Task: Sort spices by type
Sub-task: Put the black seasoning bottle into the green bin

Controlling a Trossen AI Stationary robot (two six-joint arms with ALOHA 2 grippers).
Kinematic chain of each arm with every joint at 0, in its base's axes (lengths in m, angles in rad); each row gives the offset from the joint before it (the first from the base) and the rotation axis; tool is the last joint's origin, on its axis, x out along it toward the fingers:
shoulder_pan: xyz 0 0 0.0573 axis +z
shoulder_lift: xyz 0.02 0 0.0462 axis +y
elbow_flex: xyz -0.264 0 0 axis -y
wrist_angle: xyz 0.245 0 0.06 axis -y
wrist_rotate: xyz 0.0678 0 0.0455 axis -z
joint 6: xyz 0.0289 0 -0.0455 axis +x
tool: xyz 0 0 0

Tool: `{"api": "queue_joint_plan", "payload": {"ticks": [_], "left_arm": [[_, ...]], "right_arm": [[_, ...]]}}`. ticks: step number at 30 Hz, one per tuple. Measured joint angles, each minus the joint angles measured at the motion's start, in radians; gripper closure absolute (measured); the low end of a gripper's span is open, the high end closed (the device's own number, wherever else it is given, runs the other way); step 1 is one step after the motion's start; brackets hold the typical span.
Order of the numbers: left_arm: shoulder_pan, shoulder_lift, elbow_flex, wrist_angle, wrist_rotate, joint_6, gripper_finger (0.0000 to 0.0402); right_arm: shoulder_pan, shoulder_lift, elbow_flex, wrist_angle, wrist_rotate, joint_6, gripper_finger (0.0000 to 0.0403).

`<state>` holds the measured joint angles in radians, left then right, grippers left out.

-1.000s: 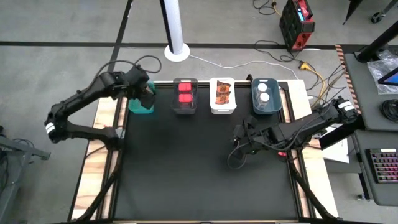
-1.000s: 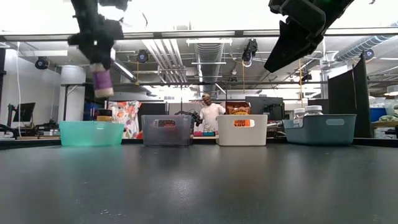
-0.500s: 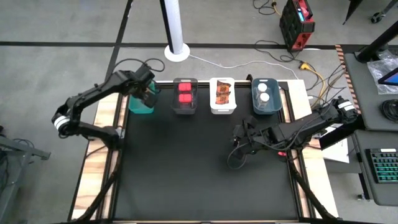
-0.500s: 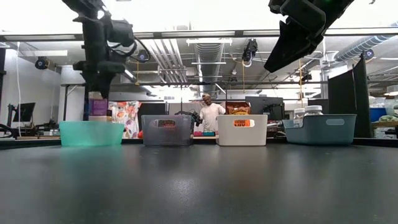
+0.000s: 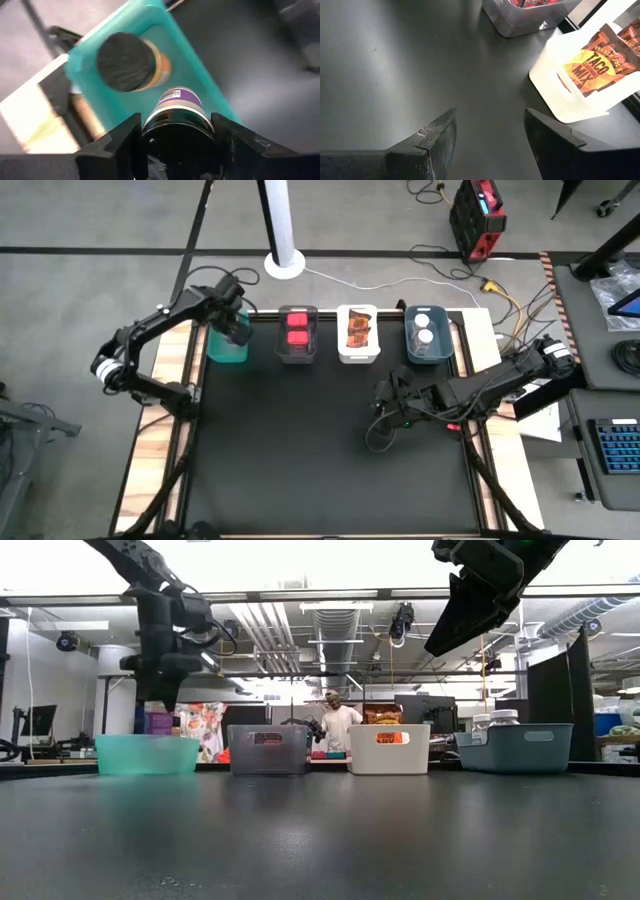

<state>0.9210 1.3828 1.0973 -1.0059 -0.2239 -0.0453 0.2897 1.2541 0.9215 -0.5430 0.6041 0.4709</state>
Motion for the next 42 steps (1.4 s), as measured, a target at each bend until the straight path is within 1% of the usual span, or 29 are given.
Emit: {"api": "queue_joint_plan", "payload": {"ticks": [4,16,26,31,33,39,42], "left_arm": [[0.028,0.011,0.000,0.022,0.069,0.012,0.0209],[0.041,0.058,-0.014,0.024,0.079,0.037,0.0209],[0.042,0.086,-0.018,0.063,0.078,0.044,0.0207],[0.042,0.083,-0.025,0.064,0.032,0.039,0.0147],[0.042,0.083,-0.026,0.063,0.024,0.037,0.0134],[0.042,0.082,-0.027,0.059,0.024,0.037,0.0133],[0.042,0.074,-0.012,0.012,0.024,0.040,0.0137]], "right_arm": [[0.000,0.000,0.000,0.000,0.000,0.000,0.0182],[0.000,0.000,-0.007,0.002,0.000,0.009,0.0179],[0.000,0.000,-0.011,0.001,0.000,0.019,0.0178],[0.000,0.000,-0.011,0.001,0.000,0.019,0.0169],[0.000,0.000,-0.011,0.001,0.000,0.023,0.0164],[0.000,0.000,-0.011,0.001,-0.001,0.029,0.0151],[0.000,0.000,-0.011,0.001,-0.001,0.029,0.0146]]}}
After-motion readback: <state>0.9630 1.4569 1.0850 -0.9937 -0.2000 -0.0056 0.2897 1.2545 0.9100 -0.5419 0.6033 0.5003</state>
